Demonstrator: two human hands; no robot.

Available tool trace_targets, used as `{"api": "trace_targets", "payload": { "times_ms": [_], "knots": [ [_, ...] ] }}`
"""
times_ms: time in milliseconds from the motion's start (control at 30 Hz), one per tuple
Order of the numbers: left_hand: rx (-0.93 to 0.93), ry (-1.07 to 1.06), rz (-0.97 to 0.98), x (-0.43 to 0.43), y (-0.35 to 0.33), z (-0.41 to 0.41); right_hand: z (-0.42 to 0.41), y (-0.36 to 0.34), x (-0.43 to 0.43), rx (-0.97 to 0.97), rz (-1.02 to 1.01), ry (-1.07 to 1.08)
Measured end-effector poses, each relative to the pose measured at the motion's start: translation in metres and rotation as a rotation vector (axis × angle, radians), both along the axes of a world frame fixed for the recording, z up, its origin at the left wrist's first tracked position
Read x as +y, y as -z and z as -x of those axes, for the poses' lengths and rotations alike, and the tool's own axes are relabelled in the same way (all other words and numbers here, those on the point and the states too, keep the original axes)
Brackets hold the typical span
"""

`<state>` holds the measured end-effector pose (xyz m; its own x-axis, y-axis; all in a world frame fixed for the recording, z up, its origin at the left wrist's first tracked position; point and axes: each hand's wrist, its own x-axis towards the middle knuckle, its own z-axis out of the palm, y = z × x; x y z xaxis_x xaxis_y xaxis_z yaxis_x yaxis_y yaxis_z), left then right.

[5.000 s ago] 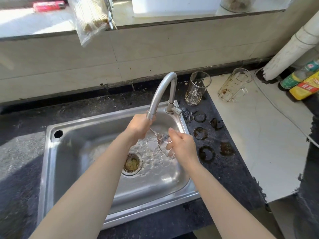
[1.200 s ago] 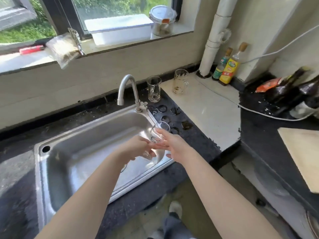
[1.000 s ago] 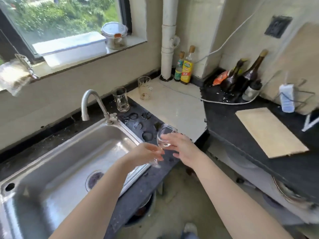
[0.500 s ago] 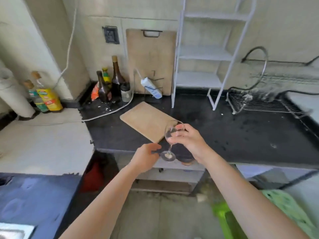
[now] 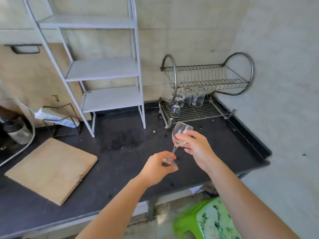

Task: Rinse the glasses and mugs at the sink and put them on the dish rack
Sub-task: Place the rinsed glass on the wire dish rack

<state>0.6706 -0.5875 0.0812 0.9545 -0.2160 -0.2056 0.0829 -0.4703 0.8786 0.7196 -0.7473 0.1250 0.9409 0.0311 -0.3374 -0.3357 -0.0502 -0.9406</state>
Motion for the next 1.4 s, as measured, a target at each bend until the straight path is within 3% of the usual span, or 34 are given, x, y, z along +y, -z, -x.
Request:
{"api": "trace_targets", "payload": {
  "times_ms": [267,333,400,467,567,800,933,1067,1133,1400],
  "knots": [
    [-0.214,0.239,0.030,-0.046,-0.026,-0.115,-0.102,0.014,-0.053,0.267,-0.268,0.149],
    [-0.173,0.272,0.123,-0.052,-0.027,-0.147,-0.127,0.025,-0.056,0.268,-0.159,0.201],
    [-0.032,0.256,0.292,-0.056,-0.029,-0.179,-0.147,0.031,-0.062,0.146,0.146,0.281],
    [0.087,0.217,0.349,-0.059,-0.033,-0.208,-0.160,0.036,-0.072,-0.105,0.342,0.189],
    [0.234,0.135,0.444,-0.067,-0.029,-0.245,-0.171,0.051,-0.079,-0.361,0.462,-0.122],
    [0.377,-0.028,0.474,-0.097,0.000,-0.291,-0.229,0.096,-0.085,-0.583,0.717,-0.172],
    [0.244,-0.037,0.270,-0.103,0.010,-0.303,-0.260,0.111,-0.089,-0.600,0.789,-0.224],
    [-0.145,-0.058,-0.338,-0.076,0.042,-0.301,-0.295,0.113,-0.092,-0.606,0.794,-0.067],
    [-0.238,-0.095,-0.498,-0.059,0.060,-0.299,-0.311,0.116,-0.091,-0.569,0.779,-0.065],
    [-0.104,-0.115,-0.413,-0.041,0.080,-0.306,-0.345,0.129,-0.080,-0.505,0.788,-0.016]
  ]
}}
